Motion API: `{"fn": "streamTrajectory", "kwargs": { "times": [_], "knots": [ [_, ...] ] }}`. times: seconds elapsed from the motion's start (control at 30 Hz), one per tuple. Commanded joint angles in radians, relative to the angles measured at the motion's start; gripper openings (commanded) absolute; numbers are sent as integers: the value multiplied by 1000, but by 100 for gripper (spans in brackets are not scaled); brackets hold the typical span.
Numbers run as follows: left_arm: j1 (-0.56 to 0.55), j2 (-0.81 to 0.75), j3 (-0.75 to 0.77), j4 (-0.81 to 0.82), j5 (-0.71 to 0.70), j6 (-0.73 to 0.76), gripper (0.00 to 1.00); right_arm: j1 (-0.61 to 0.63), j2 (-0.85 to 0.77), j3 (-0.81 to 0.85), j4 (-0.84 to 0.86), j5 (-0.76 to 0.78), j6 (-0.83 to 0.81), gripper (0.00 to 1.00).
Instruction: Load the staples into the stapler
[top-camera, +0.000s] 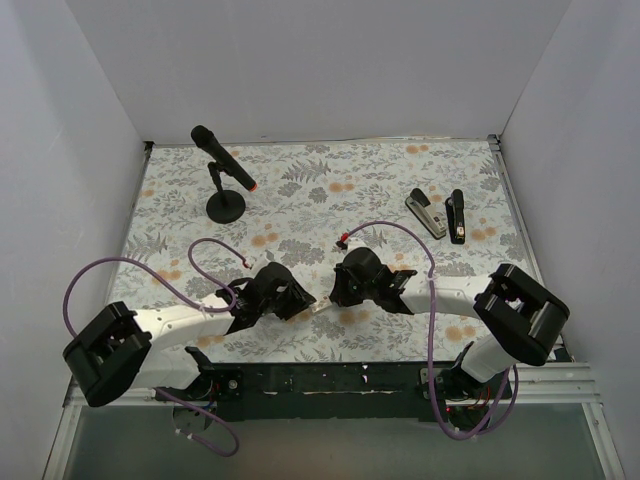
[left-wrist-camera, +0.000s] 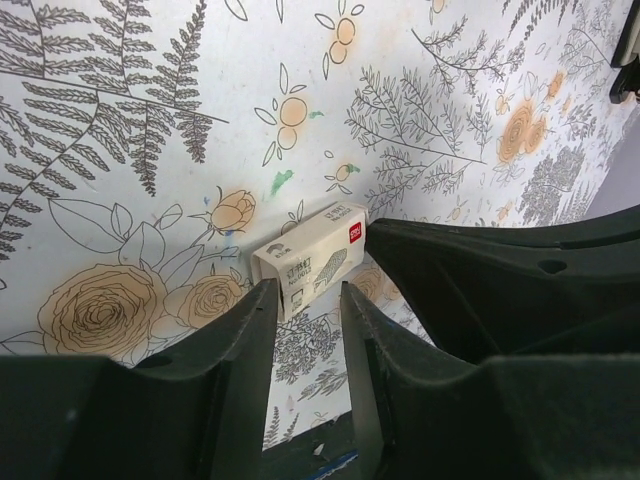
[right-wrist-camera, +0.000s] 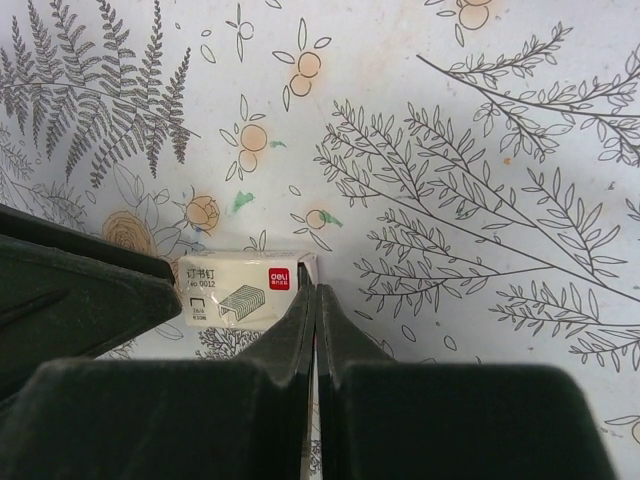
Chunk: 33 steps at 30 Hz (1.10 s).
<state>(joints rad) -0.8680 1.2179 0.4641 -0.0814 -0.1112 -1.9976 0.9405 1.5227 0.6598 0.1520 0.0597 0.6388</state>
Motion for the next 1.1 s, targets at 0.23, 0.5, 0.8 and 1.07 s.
{"fn": "streamTrajectory", "kwargs": {
  "times": [0.23,0.5,0.8,1.07],
  "knots": [
    [-5,52,16,-35,16,-128,29,15,-38,-3,18,40,12,1],
    [-5,55,25,-5,19,-110,25,15,-36,-2,20,42,10,1],
    [-5,65,22,19,34,-110,23,17,-33,-2,26,42,12,1],
    [-3,58,16,23,31,-113,12,18,-33,-3,26,46,12,1]
  ]
}}
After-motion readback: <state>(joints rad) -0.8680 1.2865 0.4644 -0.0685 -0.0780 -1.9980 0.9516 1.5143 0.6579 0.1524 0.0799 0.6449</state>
